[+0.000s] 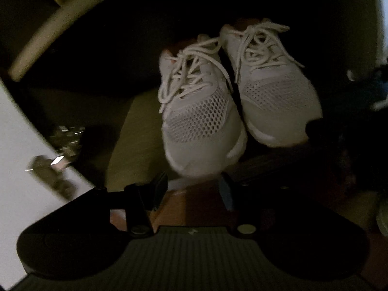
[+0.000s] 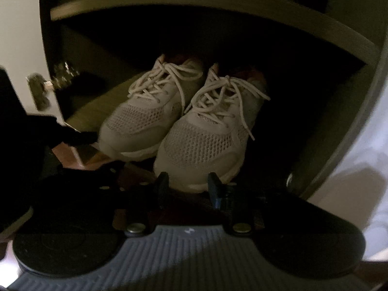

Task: Organize scattered shoes
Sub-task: 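Withdraw the right gripper from the cabinet toward the floor shoes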

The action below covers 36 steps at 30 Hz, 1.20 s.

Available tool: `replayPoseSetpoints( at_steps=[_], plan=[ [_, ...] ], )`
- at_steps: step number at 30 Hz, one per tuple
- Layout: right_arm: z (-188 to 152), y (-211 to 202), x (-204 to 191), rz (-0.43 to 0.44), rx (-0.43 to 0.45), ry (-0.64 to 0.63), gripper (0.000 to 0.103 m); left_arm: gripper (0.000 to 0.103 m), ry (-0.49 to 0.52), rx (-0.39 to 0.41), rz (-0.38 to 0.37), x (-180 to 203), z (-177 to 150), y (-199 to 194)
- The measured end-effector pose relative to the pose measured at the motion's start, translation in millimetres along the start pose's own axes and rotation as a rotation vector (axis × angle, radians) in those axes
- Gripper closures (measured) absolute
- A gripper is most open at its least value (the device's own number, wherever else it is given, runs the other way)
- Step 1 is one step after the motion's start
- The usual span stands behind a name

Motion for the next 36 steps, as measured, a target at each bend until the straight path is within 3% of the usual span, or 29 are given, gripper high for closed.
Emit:
replayPoseSetpoints(
  at_steps=[1, 4, 9, 12, 14, 19, 24, 27, 33, 36],
  plan=[
    [1, -16, -3, 0.009, -0.006, -0.001, 0.057, 0.046, 0.009, -0.012, -0.004, -4, -1, -12],
    [0, -46, -7, 0.027, -0.01, 0.0, 0.05, 0.045, 0.075, -0.044, 0.011, -19, 3, -65],
    [-22, -90, 0, 0.083, -0.005, 0.047, 0.049, 0.045, 0.141, -0.07, 0.03, -38, 23, -143],
    [-32, -109, 7, 0.101, -0.029, 0.058, 0.046, 0.033, 0.142, -0.085, 0.035, -47, 33, -180],
    [-37, -126, 11, 0.103, -0.026, 0.069, 0.043, 0.031, 0.142, -0.107, 0.044, -53, 42, -212],
    [-44, -178, 21, 0.113, -0.006, 0.15, 0.036, 0.03, -0.067, -0.196, 0.04, -59, 48, -238],
    [-36, -213, 13, 0.075, 0.034, 0.122, 0.036, 0.03, -0.311, -0.263, 0.02, -70, 44, -248],
    [-26, -241, 4, 0.032, 0.086, 0.114, 0.035, 0.03, -0.409, -0.27, 0.009, -84, 43, -253],
    [-1, -302, -34, -0.051, 0.179, 0.052, 0.027, 0.03, -0.398, -0.198, 0.054, -107, 53, -279],
    [7, -325, -55, -0.064, 0.193, 0.034, 0.026, 0.03, -0.406, -0.173, 0.037, -114, 56, -290]
  ],
)
Point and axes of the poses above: each gripper's, at about its wrist camera, not at the fingertips, and y roughly the way its jaws point, x to its right, z to its top, the point moved 2 cm from there along y, roughly the way its jaws point, and after that the axes turned 15 degrees about z, right-handed, at the moved point
